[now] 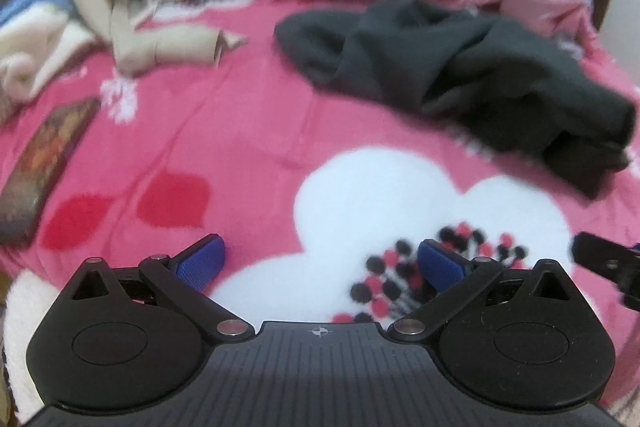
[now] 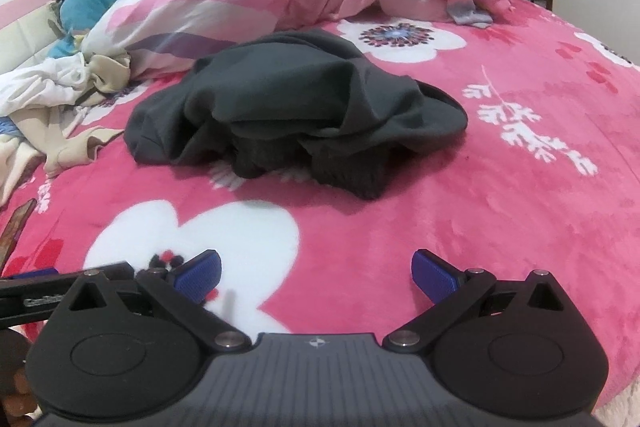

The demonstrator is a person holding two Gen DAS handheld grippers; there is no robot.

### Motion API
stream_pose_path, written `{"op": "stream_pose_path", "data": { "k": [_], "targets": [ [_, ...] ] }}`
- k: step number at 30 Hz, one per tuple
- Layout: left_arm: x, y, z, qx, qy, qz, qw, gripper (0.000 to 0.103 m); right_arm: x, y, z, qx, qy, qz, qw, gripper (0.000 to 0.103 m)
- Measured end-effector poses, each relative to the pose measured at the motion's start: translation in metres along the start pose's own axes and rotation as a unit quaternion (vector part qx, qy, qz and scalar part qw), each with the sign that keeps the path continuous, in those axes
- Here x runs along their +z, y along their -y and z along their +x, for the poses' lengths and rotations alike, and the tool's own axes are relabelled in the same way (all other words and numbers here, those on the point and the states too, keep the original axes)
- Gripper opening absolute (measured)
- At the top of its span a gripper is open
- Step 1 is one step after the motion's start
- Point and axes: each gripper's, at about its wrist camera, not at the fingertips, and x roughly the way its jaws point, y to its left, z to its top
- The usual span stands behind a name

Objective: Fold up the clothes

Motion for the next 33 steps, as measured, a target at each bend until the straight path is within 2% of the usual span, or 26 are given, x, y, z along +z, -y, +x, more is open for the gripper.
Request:
{"op": "stream_pose_path", "data": {
  "k": [5, 11, 20, 25, 33],
  "targets": [
    [-0.003, 0.004, 0.0, 0.014, -0.003, 0.009, 0.9999, 0.103, -0.004, 0.015, -0.001, 0.004, -0.001, 0.003, 1.0, 0.103],
    [-0.004, 0.005, -0.001, 0.009, 0.005, 0.025, 0.9996, 0.103, -0.005, 0.02, -0.003, 0.005, -0.008, 0.004, 1.0, 0.103],
    [0.0, 0.009, -0.014, 0.001, 0.02, 0.024, 0.9995, 0.103, -0.001, 0.025, -0.012, -0.015, -0.023, -0.007, 1.0, 0.103],
    [0.002, 0.011, -0.029, -0.006, 0.032, 0.004, 0.9995, 0.103, 0.002, 0.027, -0.023, -0.026, -0.016, -0.014, 0.999, 0.103],
    [0.0, 0.021, -0.042, 0.004, 0.051, 0.022, 0.9984, 0.103, 0.0, 0.03, -0.036, -0.046, -0.008, -0.012, 0.999, 0.103]
  ]
}}
